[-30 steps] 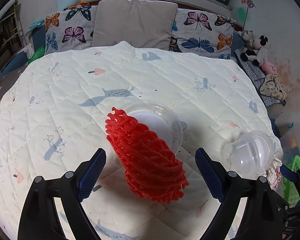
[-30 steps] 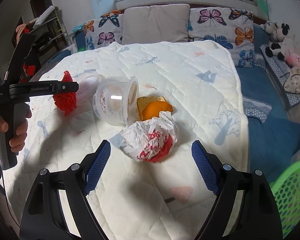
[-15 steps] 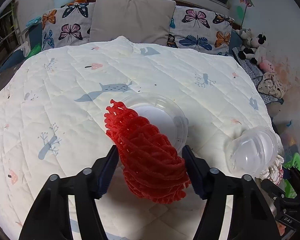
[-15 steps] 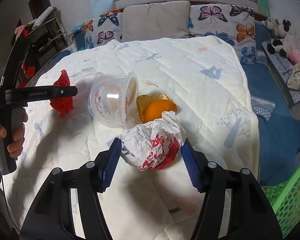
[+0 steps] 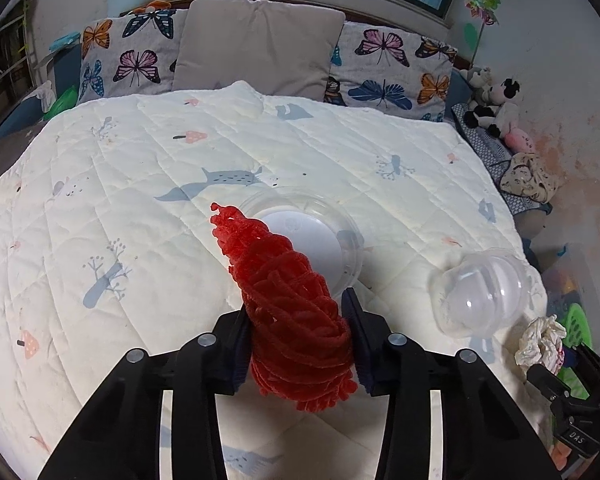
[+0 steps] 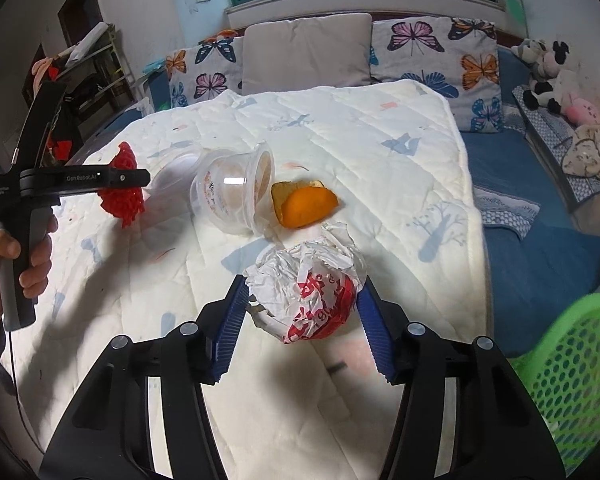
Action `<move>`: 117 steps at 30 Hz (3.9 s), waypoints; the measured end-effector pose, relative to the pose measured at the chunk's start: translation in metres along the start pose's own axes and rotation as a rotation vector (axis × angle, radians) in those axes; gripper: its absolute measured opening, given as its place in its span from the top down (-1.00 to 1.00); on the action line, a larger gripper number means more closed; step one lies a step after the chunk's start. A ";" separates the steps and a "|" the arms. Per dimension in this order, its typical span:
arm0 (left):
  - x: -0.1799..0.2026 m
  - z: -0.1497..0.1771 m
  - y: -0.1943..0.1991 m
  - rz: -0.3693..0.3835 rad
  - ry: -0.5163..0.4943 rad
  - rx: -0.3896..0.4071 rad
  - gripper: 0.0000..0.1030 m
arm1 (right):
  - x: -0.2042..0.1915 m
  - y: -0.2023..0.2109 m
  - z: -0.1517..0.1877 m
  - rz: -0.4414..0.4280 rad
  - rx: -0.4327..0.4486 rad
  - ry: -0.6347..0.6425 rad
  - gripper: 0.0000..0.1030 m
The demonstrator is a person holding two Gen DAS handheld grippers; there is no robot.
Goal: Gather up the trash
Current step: 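Grasp the red mesh net with the left gripper while the right grasps the white-and-red plastic bag, then carry the bag over the basket and open the right gripper while the left carries the net, then release the red mesh net into the green basket with the left gripper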
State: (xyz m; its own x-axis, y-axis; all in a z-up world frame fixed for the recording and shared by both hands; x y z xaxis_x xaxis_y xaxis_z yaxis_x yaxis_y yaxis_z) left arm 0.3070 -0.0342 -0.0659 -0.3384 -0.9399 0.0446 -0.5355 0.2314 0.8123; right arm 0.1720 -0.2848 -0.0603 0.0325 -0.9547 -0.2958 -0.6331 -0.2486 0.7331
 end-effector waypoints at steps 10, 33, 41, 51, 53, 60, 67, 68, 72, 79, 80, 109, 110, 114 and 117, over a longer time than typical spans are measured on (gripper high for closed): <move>0.006 0.019 0.030 0.083 -0.004 0.036 0.25 | -0.002 0.030 0.017 -0.014 0.016 0.002 -0.08; 0.070 0.068 0.077 0.243 -0.134 0.060 0.25 | 0.013 0.092 0.057 -0.047 0.080 -0.036 -0.08; 0.100 0.078 0.088 0.312 -0.185 0.061 0.25 | 0.023 0.110 0.069 -0.090 0.101 -0.083 -0.09; 0.135 0.079 0.088 0.359 -0.239 0.050 0.25 | 0.047 0.139 0.080 -0.055 0.144 -0.141 -0.09; 0.141 0.078 0.088 0.366 -0.248 0.048 0.25 | 0.054 0.144 0.081 -0.048 0.152 -0.155 -0.09; 0.170 0.075 0.086 0.394 -0.289 0.042 0.25 | 0.080 0.160 0.089 -0.001 0.178 -0.203 -0.09; 0.200 0.072 0.085 0.419 -0.337 0.036 0.25 | 0.104 0.174 0.097 0.044 0.207 -0.247 -0.10; 0.203 0.072 0.085 0.421 -0.340 0.035 0.25 | 0.108 0.175 0.098 0.049 0.209 -0.253 -0.10; 0.225 0.070 0.083 0.442 -0.370 0.028 0.25 | 0.125 0.181 0.101 0.083 0.217 -0.284 -0.13; 0.265 0.065 0.079 0.472 -0.429 0.018 0.25 | 0.155 0.193 0.102 0.140 0.240 -0.339 -0.17; 0.269 0.064 0.079 0.475 -0.434 0.017 0.25 | 0.158 0.194 0.103 0.147 0.241 -0.344 -0.18; 0.392 0.067 0.036 0.504 -0.571 -0.062 0.06 | 0.196 0.228 0.137 0.149 0.288 -0.452 -0.44; 0.393 0.067 0.034 0.503 -0.572 -0.065 0.00 | 0.198 0.228 0.137 0.146 0.288 -0.454 -0.44; 0.391 0.067 0.033 0.496 -0.571 -0.058 -0.17 | 0.198 0.228 0.139 0.143 0.287 -0.455 -0.44; 0.388 0.067 0.034 0.495 -0.570 -0.054 -0.20 | 0.195 0.228 0.137 0.139 0.286 -0.451 -0.44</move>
State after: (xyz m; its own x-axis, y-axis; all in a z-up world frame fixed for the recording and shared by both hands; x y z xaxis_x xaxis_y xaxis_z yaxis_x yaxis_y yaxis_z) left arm 0.1055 -0.3747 -0.0603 -0.8850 -0.4510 0.1159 -0.1834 0.5664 0.8035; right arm -0.0722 -0.5057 -0.0349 -0.3612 -0.7951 -0.4872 -0.7948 -0.0108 0.6068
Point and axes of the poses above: each gripper's, at about its wrist camera, not at the fingertips, and y roughly against the way its jaws point, x to its right, z to its underside, the point moved 1 cm from there along -y, roughly the way its jaws point, and after that the axes turned 13 degrees about -y, right-handed, at the moved point
